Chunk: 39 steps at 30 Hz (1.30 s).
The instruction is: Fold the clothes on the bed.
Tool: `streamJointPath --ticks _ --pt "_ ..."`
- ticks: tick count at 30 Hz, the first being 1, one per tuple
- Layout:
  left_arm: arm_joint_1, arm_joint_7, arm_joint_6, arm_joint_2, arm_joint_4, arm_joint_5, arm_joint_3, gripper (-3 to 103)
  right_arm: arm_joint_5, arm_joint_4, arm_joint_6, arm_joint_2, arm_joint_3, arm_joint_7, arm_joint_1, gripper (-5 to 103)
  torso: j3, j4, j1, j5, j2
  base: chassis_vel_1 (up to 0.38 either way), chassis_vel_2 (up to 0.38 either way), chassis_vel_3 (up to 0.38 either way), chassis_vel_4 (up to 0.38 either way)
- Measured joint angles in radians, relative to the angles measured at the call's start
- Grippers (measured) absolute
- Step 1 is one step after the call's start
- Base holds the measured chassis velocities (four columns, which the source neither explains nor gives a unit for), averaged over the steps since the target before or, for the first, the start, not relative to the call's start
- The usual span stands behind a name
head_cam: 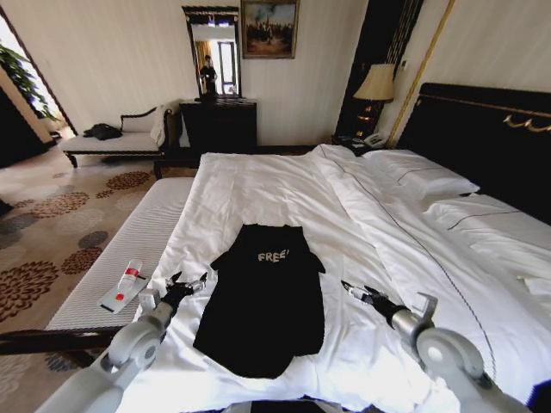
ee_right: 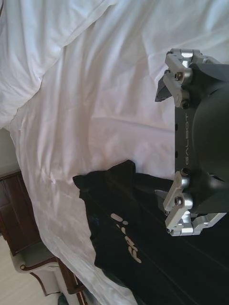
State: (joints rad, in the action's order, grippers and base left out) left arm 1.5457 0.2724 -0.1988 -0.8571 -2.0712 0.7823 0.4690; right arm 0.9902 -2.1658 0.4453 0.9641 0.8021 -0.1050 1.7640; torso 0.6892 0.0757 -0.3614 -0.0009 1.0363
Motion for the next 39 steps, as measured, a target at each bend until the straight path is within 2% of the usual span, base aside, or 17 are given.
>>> streamJointPath --ticks 7,10,14,17,22,30,39 --pt "0.135 -0.061 0.038 -0.079 -0.025 -0.050 0.089 100 -0.013 -0.034 -0.045 0.042 0.026 0.048 0.106 100 0.000 0.0000 0.000 0.0005 0.000 0.000 0.000 0.000 0.000" --pt "0.208 -0.093 0.083 -0.102 -0.027 -0.084 0.129 102 0.024 -0.051 -0.048 0.050 0.026 0.068 0.133 100 0.000 -0.0002 0.000 0.0003 0.000 0.000 0.000 0.000 0.000" --pt "0.296 -0.160 0.142 -0.113 -0.027 -0.095 0.164 97 0.113 -0.082 -0.004 0.056 0.019 0.072 0.159 100 0.000 -0.0004 0.000 0.0003 0.000 0.000 0.000 0.000 0.000" --pt "0.353 -0.197 0.177 -0.130 -0.037 -0.093 0.179 100 0.197 -0.106 0.053 0.073 -0.003 0.067 0.183 100 0.000 -0.0003 0.000 0.0002 0.000 0.000 0.000 0.000 0.000" --pt "0.393 -0.208 0.189 -0.145 -0.068 -0.089 0.187 100 0.289 -0.113 0.117 0.121 -0.031 0.040 0.199 100 0.000 -0.0002 0.000 0.0003 0.000 0.000 0.000 0.000 0.000" --pt "0.406 -0.201 0.177 -0.163 -0.113 -0.080 0.180 100 0.288 -0.079 0.159 0.190 -0.120 0.038 0.190 100 0.000 -0.0002 0.000 0.0003 0.000 0.000 0.000 0.000 0.000" --pt "0.399 -0.180 0.152 -0.162 -0.136 -0.081 0.172 100 0.283 -0.012 0.163 0.217 -0.155 0.027 0.143 100 0.000 -0.0002 0.000 0.0003 0.000 0.000 0.000 0.000 0.000"
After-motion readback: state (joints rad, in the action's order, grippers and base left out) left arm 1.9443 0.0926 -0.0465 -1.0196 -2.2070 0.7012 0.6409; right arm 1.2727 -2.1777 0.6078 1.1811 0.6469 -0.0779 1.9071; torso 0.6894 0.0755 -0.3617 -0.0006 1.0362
